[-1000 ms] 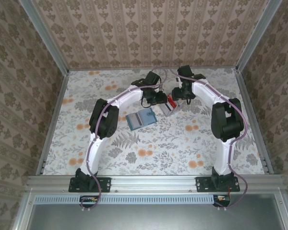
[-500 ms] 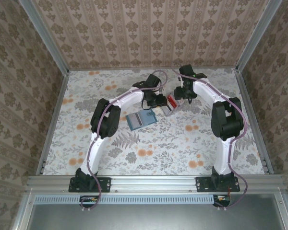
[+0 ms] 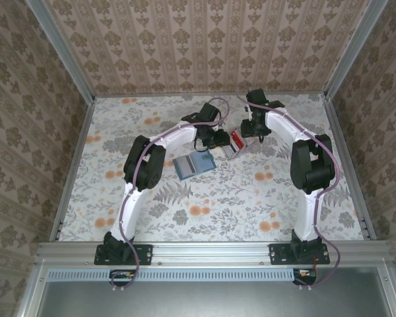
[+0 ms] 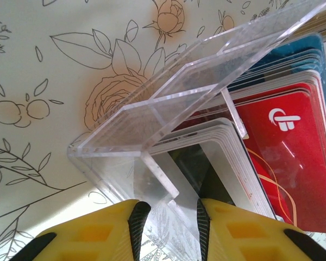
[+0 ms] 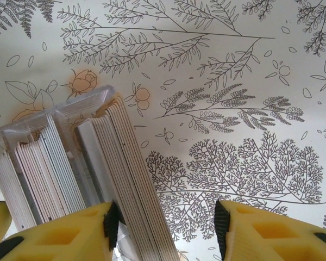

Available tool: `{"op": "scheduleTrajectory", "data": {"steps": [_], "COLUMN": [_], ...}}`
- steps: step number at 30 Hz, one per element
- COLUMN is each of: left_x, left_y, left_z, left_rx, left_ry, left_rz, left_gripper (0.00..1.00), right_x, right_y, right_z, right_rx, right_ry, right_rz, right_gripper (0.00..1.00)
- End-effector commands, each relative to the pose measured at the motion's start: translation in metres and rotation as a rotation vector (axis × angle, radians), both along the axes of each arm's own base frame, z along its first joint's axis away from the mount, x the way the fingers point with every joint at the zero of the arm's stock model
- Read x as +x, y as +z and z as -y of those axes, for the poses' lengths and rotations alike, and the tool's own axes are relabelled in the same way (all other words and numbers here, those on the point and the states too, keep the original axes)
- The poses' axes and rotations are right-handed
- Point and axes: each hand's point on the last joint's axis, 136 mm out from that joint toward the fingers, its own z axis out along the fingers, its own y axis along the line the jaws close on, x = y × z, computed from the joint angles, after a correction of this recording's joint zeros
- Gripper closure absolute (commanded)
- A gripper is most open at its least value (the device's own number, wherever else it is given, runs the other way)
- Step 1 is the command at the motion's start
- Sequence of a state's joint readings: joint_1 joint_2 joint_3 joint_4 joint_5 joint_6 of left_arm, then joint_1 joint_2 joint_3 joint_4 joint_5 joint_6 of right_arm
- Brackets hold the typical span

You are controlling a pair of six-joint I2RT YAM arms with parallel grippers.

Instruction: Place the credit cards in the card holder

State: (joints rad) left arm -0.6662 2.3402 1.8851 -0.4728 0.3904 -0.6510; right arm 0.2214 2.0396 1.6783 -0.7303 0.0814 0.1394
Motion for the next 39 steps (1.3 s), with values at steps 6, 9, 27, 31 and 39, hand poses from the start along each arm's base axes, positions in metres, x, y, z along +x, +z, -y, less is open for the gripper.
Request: {"op": "scheduleTrajectory", "data": {"steps": [6,9,27,31,39], "left_x": [-0.016,-0.016,-0.015,-0.013,-0.006], "left_y": [-0.025,-0.025,-0.017,-0.008,0.037], "left_z": [-0.018,-0.018,-0.017,-0.018,-0.029], "left_rx": [0.082,0.080,0.075,0.080,0.053], "left_ry": [0.016,0.017,0.006,-0.006,0.004], "left_rz": [-0.081,-0.080,-0.064,-0.051,0.011], "left_gripper": [0.66,0.66,0.66,0.66,0.66], "right_x": [-0.001,-0.001,-0.004,-0.007,-0.017], "right_y": [0.021,0.021,0.047,0.062,0.089], "right_z": [0.014,0.010,-0.008,-0.016,-0.036], "right_rx": [-0.035,-0.018,0.100,0.173,0.353], "right_ry": [-0.024,-0.015,0.028,0.031,0.050], "right_rz": [0.050,0.050,0.081,0.104,0.139], "right_gripper": [0.58,0.63,0.92,0.93,0.95]}}
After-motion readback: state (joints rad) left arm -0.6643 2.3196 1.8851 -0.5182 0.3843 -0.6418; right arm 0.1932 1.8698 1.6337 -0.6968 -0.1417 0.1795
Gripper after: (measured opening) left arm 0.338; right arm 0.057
